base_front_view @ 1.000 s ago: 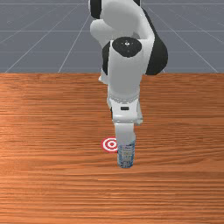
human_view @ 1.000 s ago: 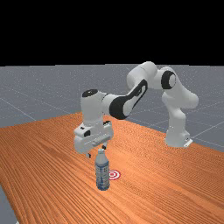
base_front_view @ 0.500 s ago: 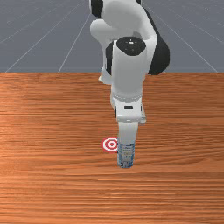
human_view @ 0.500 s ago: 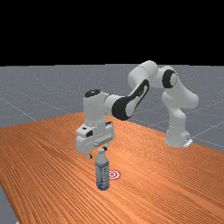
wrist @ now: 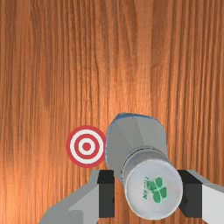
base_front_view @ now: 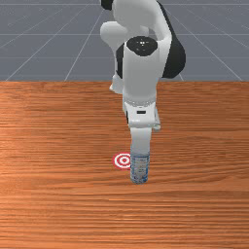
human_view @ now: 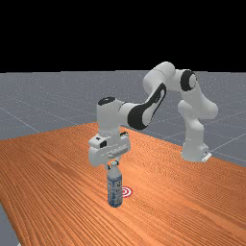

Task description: Pick up the bottle and put it on the marker

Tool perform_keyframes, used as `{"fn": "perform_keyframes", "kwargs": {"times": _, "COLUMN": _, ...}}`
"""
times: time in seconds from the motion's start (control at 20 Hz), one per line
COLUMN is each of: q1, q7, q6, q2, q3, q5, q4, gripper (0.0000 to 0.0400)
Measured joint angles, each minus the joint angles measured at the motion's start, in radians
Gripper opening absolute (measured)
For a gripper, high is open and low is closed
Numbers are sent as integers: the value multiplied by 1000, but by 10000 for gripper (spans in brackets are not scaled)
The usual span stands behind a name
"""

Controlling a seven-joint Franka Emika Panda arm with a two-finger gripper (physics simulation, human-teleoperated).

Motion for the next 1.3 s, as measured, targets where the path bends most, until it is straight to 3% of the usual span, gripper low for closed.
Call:
{"fn": "perform_keyframes", "kwargs": {"times": 0.3, "q1": -11, "q7": -15, "q6": -18, "q2": 6, "q3": 9, "q5": 17, "q4": 13, "gripper": 177}}
{"fn": "perform_keyframes", "kwargs": {"times": 0.5, "q1": -18, "q7": 104, "q6": -16, "q2": 1, "q3": -25, "q5": 40, "q4": 5, "gripper": 177}}
{"fn": "perform_keyframes", "kwargs": {"times": 0.7, "q1": -62, "q7": -34, "q6": -21, "q2": -1, "q3": -15, "q5": 25, "q4": 2, "gripper": 177}}
{"fn": "perform_keyframes", "kwargs": {"times": 1.0, "q1": -89, "q7": -75, "q6": 41, "q2": -104, "q3": 6, "q5": 73, "q4": -172, "gripper": 179}}
{"fn": "perform_keyframes", "kwargs": {"times": 1.15, "q1": -75, "q7": -50, "q6": 45, "q2": -115, "q3": -8, "q5": 45, "q4": -187, "gripper": 176}}
{"fn": "perform_keyframes", "kwargs": {"times": 1.3, "q1": -82, "q7": -62, "q6": 59, "q2": -141, "q3": -2, "q5": 58, "q4": -232, "gripper": 177}}
